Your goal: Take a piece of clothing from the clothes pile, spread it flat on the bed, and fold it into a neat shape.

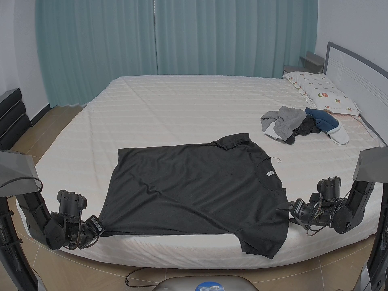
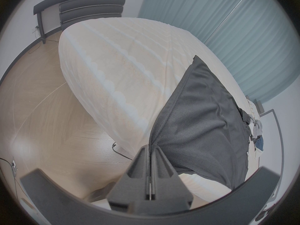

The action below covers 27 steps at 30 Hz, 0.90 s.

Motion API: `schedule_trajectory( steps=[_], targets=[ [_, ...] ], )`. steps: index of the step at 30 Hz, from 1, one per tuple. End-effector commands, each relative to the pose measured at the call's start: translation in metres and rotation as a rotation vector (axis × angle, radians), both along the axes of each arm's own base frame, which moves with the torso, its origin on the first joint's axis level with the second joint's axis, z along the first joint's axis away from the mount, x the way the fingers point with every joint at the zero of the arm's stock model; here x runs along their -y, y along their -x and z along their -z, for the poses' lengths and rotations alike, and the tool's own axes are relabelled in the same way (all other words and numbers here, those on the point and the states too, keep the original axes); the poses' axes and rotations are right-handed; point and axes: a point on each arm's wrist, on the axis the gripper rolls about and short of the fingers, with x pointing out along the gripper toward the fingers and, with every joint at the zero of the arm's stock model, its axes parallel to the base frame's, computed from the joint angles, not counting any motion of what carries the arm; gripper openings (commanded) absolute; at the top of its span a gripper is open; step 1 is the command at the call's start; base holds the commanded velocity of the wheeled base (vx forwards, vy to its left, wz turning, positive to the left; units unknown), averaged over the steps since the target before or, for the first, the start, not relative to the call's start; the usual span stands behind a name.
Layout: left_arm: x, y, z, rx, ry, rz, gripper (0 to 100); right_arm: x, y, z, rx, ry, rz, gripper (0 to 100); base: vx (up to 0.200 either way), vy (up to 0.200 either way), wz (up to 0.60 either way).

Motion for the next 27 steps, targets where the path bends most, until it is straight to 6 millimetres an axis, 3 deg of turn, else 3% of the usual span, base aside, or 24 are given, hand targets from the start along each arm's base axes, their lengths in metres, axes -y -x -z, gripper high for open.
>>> schedule_trajectory(
  steps=[1, 12, 19, 27],
  targets=[
    [0.0, 0.0, 0.0, -0.001, 0.001, 0.001, 0, 0.0, 0.002, 0.003, -0.017, 0.013, -0.001, 0, 0.0, 0.0, 0.0],
    [0.0, 0.005, 0.002, -0.023, -0.018, 0.028, 0, 0.027, 0.011, -0.023, -0.017, 0.077, 0.039, 0, 0.0, 0.0, 0.0],
    [-0.001, 0.01, 0.004, -0.044, -0.031, 0.044, 0, 0.033, 0.013, -0.021, -0.018, 0.104, 0.03, 0, 0.0, 0.0, 0.0],
    [-0.001, 0.011, 0.009, -0.066, -0.043, 0.062, 0, 0.024, 0.016, -0.007, -0.051, 0.13, -0.026, 0, 0.0, 0.0, 0.0]
  ],
)
